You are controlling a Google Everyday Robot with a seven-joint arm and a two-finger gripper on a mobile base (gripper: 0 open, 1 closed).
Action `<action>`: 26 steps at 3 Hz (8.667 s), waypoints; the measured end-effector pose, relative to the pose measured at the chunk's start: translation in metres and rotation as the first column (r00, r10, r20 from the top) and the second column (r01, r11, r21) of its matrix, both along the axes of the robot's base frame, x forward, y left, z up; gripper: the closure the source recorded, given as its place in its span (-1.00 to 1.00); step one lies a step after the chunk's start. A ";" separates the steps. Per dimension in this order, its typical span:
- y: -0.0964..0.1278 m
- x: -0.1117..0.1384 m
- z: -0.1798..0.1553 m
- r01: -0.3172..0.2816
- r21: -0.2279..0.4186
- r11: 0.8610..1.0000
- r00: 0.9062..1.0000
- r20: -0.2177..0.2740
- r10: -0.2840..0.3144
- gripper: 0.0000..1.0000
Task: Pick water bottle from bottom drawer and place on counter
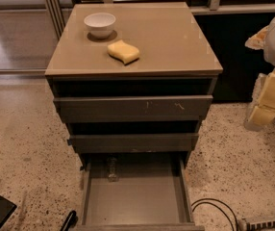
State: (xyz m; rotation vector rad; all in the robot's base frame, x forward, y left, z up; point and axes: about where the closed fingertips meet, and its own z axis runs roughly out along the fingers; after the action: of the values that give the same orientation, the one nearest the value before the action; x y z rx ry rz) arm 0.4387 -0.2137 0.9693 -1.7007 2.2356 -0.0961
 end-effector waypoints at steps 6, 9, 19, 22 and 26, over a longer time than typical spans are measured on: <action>0.104 0.001 -0.360 0.083 0.362 0.929 0.995 -0.078 -0.058 -1.00; 0.140 0.063 -0.453 0.104 0.584 0.805 0.985 0.050 -0.164 -1.00; 0.308 0.191 -0.782 0.072 0.867 0.494 0.977 0.039 -0.212 -1.00; 0.310 0.204 -0.795 0.090 0.891 0.445 0.965 0.033 -0.260 -1.00; 0.338 0.249 -0.806 0.064 0.895 0.442 0.954 0.075 -0.289 -1.00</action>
Offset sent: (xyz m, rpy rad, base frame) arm 0.0176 0.0440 -0.1599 0.0883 -0.0235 -0.1176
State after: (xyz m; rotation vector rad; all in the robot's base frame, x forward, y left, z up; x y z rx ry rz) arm 0.6878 0.1241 0.1635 -0.7916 1.7259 0.7057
